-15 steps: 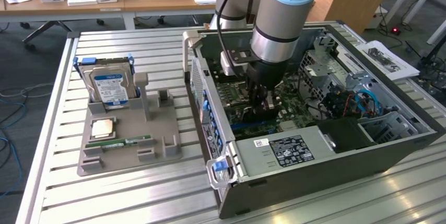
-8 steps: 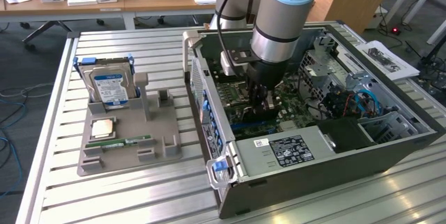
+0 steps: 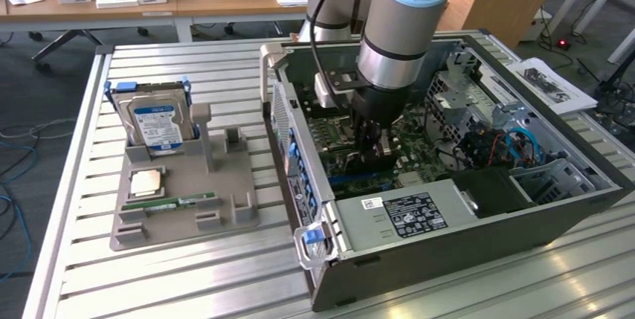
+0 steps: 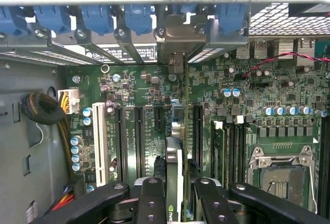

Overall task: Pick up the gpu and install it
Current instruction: 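Insert the gpu into the slot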

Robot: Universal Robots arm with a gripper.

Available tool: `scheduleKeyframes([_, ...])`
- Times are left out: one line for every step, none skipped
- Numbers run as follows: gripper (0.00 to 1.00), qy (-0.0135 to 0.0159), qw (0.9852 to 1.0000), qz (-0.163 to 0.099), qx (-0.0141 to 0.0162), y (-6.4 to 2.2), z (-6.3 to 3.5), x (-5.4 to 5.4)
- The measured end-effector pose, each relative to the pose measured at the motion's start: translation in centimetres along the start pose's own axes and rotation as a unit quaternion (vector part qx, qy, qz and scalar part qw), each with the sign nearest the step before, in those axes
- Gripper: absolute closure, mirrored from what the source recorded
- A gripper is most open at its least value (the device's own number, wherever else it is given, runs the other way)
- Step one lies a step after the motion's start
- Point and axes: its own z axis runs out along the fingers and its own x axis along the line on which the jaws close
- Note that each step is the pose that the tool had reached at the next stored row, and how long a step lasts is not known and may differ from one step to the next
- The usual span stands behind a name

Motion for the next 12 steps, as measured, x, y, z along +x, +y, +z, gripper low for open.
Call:
scheduleKeyframes([0.74, 0.0005, 1.0000, 0.000, 0.0000, -0.01, 0.00, 0.00])
scheduleKeyframes([0.74, 0.0007, 1.0000, 0.000, 0.0000, 0.00, 0.00, 0.00])
scheduleKeyframes([0.74, 0.0007, 1.0000, 0.000, 0.0000, 0.00, 0.01, 0.00])
scheduleKeyframes([0.74, 0.0008, 1.0000, 0.000, -0.0001, 0.00, 0.03, 0.00])
scheduleKeyframes([0.74, 0.0007, 1.0000, 0.000, 0.0000, 0.00, 0.06, 0.00])
scheduleKeyframes([0.74, 0.0005, 1.0000, 0.000, -0.0001, 0.01, 0.07, -0.01])
scheduleKeyframes([0.74, -0.0003, 1.0000, 0.000, -0.0001, 0.01, 0.09, -0.02])
scheduleKeyframes([0.74, -0.0011, 1.0000, 0.000, -0.0001, 0.01, 0.11, -0.02])
scheduleKeyframes([0.74, -0.0018, 1.0000, 0.000, -0.0001, 0.02, 0.12, -0.03])
scheduleKeyframes([0.74, -0.0021, 1.0000, 0.000, -0.0001, 0.02, 0.13, -0.03])
scheduleKeyframes([0.74, -0.0022, 1.0000, 0.000, -0.0001, 0.01, 0.14, -0.03])
scheduleKeyframes([0.74, -0.0022, 1.0000, 0.000, -0.0001, 0.01, 0.14, -0.02])
